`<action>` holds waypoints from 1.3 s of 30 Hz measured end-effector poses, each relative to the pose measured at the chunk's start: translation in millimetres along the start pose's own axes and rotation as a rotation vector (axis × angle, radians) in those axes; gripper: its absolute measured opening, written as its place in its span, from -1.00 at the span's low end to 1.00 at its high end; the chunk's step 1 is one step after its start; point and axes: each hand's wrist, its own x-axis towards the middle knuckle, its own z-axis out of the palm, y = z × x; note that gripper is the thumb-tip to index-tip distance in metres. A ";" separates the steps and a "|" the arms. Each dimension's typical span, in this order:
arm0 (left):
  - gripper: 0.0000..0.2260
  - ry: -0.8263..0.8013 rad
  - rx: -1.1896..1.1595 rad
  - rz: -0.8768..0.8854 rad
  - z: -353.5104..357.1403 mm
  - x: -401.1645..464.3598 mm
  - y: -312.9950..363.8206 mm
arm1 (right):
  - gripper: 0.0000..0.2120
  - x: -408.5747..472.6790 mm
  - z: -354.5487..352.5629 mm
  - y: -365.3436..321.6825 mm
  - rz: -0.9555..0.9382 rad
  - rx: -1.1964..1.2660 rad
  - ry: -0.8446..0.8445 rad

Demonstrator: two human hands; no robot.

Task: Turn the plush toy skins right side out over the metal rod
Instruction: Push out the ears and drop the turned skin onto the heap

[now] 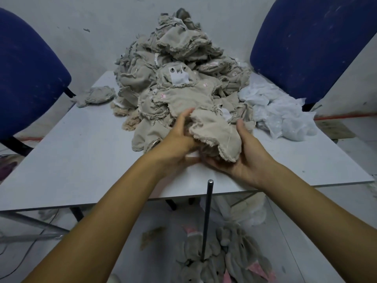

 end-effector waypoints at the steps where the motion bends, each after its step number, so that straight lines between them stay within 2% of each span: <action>1: -0.43 -0.052 0.031 0.004 4.6 -1.8 -2.5 | -0.43 -2.2 0.6 0.8 0.009 -0.032 -0.070; 3: -0.80 -0.104 0.042 0.004 11.5 -3.4 -6.6 | -0.52 -8.0 4.6 2.5 -0.012 -0.092 -0.183; 4: -0.91 -0.079 0.012 -0.041 12.9 -3.8 -5.9 | -0.51 -10.1 7.1 2.8 -0.034 -0.130 -0.188; 6: -0.93 0.095 0.035 -0.034 9.2 -0.7 -3.6 | -0.41 -11.6 10.7 4.0 -0.173 -0.332 -0.051; 7: -0.90 0.223 0.180 0.035 4.1 2.1 -4.4 | -0.43 -10.8 10.8 5.0 -0.298 -0.507 0.075; 8: -0.86 0.352 0.421 0.123 -1.9 4.7 -5.6 | -0.48 -9.5 9.0 6.9 -0.433 -0.665 0.207; 9: -0.81 0.435 0.684 0.194 -7.5 5.9 -6.9 | -0.54 -8.8 7.9 7.9 -0.560 -0.782 0.308; 10: -0.78 0.449 0.878 0.229 -10.8 4.6 -6.5 | -0.58 -8.5 6.4 8.5 -0.657 -0.854 0.349; 11: -0.77 0.405 0.967 0.220 -14.2 5.0 -5.7 | -0.60 -9.5 5.3 9.6 -0.731 -0.902 0.344; 13: -0.74 0.209 0.900 0.167 -20.8 7.4 -5.9 | -0.54 -12.3 2.8 11.2 -0.869 -1.066 0.288; 15: -0.63 0.019 0.894 0.142 -24.1 6.7 -6.9 | -0.39 -15.9 2.6 12.1 -0.972 -1.399 0.213; 17: -0.53 -0.025 0.959 0.163 -25.3 6.2 -9.7 | -0.25 -17.1 1.2 14.1 -0.990 -1.649 0.143; 20: -0.50 0.138 1.093 0.259 -23.2 4.5 -14.9 | -0.18 -18.3 0.7 11.2 -0.775 -1.663 0.136; 21: -0.54 0.216 1.178 0.320 -21.2 3.7 -16.1 | -0.26 -17.5 -1.0 8.6 -0.697 -1.657 0.157; 23: -0.62 0.306 1.248 0.392 -18.4 1.6 -18.2 | -0.61 -16.1 -2.6 3.2 -0.667 -1.654 0.275; 24: -0.66 0.323 1.217 0.351 -18.2 1.1 -18.8 | -0.72 -16.7 -1.9 2.2 -0.705 -1.618 0.353; 27: -0.60 0.334 1.124 0.013 -23.3 3.6 -19.0 | -0.61 -21.6 1.8 1.2 -0.857 -1.561 0.517; 29: -0.54 0.307 1.115 -0.107 -27.8 5.0 -18.7 | -0.59 -26.8 4.5 2.1 -0.954 -1.671 0.515; 31: -0.59 0.312 0.953 -0.071 -25.4 5.2 -17.8 | -0.69 -27.8 8.2 3.7 -0.988 -1.828 0.324; 32: -0.61 0.335 0.834 -0.042 -22.3 6.4 -17.2 | -0.69 -27.1 10.9 7.1 -0.912 -1.884 0.173; 33: -0.63 0.363 0.685 -0.003 -19.4 7.5 -16.1 | -0.59 -26.0 13.4 12.0 -0.787 -1.901 0.044; 34: -0.66 0.374 0.505 0.023 -16.1 7.5 -13.4 | -0.42 -24.5 15.7 17.5 -0.681 -1.858 -0.030; 36: -0.79 0.272 0.120 0.011 -9.2 8.3 -4.2 | -0.14 -24.7 20.1 22.4 -0.659 -1.618 -0.020; 38: -0.92 0.154 -0.091 0.021 -5.9 6.8 3.8 | -0.07 -25.8 21.1 21.3 -0.710 -1.308 0.058; 39: -0.95 0.147 -0.080 0.066 -5.0 6.7 5.7 | -0.11 -25.3 21.0 19.2 -0.734 -1.161 0.103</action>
